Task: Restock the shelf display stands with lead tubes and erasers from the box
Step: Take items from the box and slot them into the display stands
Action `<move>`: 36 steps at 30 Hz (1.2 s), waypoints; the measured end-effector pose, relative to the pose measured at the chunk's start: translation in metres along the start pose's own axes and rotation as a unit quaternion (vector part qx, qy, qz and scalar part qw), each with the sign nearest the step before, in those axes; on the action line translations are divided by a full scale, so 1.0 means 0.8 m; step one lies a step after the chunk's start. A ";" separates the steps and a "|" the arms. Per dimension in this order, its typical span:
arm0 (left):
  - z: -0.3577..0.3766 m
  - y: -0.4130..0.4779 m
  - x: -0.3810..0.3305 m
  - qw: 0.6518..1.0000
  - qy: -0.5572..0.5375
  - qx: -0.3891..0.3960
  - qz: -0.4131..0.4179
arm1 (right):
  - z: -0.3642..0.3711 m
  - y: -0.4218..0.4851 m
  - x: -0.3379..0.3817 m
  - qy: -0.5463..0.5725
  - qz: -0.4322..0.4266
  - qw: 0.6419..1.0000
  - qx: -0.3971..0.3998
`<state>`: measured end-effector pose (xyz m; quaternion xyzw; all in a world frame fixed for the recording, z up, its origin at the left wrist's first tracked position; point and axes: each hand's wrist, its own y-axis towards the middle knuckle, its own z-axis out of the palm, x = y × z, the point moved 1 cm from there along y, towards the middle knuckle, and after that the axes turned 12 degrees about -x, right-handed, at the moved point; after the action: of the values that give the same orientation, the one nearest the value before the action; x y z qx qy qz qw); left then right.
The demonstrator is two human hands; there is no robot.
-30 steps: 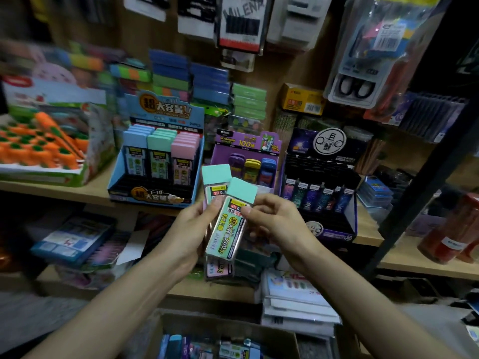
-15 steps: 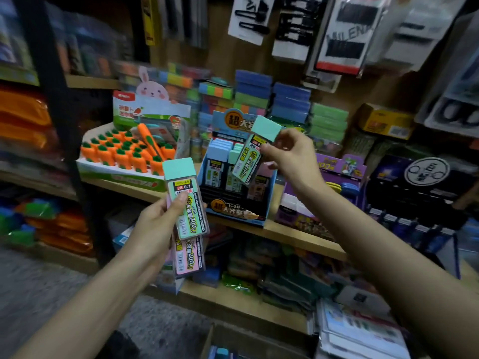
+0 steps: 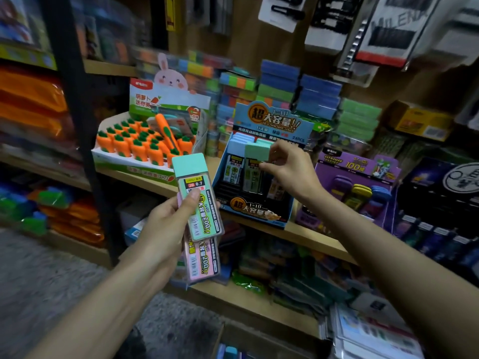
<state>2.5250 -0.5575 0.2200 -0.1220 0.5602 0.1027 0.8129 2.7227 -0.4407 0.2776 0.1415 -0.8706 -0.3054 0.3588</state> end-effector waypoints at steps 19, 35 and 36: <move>0.017 -0.002 0.006 0.999 -0.018 0.013 -0.030 | 0.004 0.001 0.006 -0.009 -0.049 0.998 -0.023; 0.034 -0.016 0.009 0.998 0.032 0.029 -0.036 | -0.020 -0.029 0.049 0.072 0.003 0.996 0.060; 0.037 -0.017 0.010 0.998 0.039 0.034 -0.035 | -0.021 -0.037 0.059 0.157 0.049 0.981 0.100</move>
<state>2.5580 -0.5609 0.2235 -0.1184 0.5902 0.0501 0.7969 2.7028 -0.4925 0.2937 0.1801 -0.8354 -0.1729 0.4897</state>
